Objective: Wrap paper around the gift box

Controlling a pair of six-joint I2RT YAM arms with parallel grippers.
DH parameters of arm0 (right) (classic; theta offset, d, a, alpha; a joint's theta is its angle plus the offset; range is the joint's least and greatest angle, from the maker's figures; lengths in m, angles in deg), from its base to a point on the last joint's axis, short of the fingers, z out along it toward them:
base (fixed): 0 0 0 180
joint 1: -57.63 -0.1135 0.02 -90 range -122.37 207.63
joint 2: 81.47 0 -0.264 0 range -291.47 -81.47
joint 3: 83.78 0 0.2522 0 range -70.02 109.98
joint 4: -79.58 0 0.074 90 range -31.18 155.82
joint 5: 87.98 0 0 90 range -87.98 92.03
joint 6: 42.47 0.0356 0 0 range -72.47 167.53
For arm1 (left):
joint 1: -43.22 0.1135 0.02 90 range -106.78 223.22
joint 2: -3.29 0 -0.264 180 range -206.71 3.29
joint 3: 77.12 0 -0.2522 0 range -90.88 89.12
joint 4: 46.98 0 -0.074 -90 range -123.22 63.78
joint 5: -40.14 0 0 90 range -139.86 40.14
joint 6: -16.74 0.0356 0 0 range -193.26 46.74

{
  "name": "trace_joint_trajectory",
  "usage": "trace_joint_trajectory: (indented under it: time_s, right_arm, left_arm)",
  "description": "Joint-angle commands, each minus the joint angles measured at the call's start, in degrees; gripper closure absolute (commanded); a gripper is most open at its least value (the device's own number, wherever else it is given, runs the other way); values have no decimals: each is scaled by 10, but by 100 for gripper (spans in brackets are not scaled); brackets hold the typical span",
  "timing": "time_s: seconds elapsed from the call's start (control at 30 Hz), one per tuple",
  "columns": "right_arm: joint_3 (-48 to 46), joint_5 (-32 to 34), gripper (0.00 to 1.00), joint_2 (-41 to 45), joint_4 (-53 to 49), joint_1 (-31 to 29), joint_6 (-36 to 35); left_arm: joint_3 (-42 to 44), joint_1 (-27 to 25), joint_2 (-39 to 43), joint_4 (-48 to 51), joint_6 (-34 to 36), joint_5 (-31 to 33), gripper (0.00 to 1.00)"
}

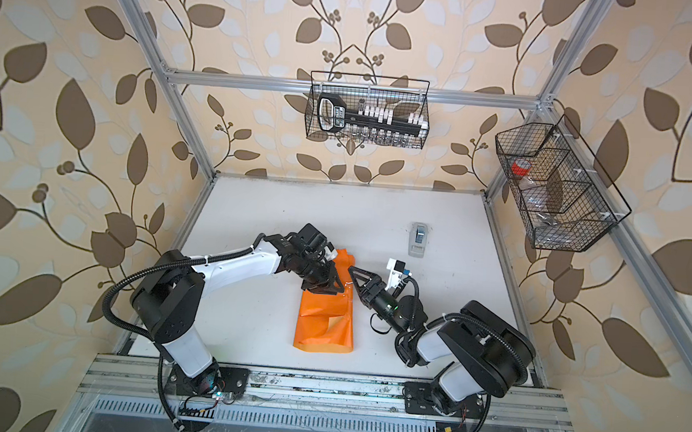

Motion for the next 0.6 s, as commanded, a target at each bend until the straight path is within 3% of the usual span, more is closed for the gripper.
trace_joint_trajectory:
  time_s: [0.0, 0.23, 0.57]
  right_arm:
    - [-12, 64, 28, -4, 47, -23, -21]
    - [-7, 119, 28, -18, 48, -50, -59]
    - [16, 111, 29, -56, 47, -54, -75]
  left_arm:
    - [25, -13, -42, 8, 5, 51, 72]
    - [26, -14, -43, 9, 6, 49, 73]
    - [29, -14, -44, 6, 8, 48, 76]
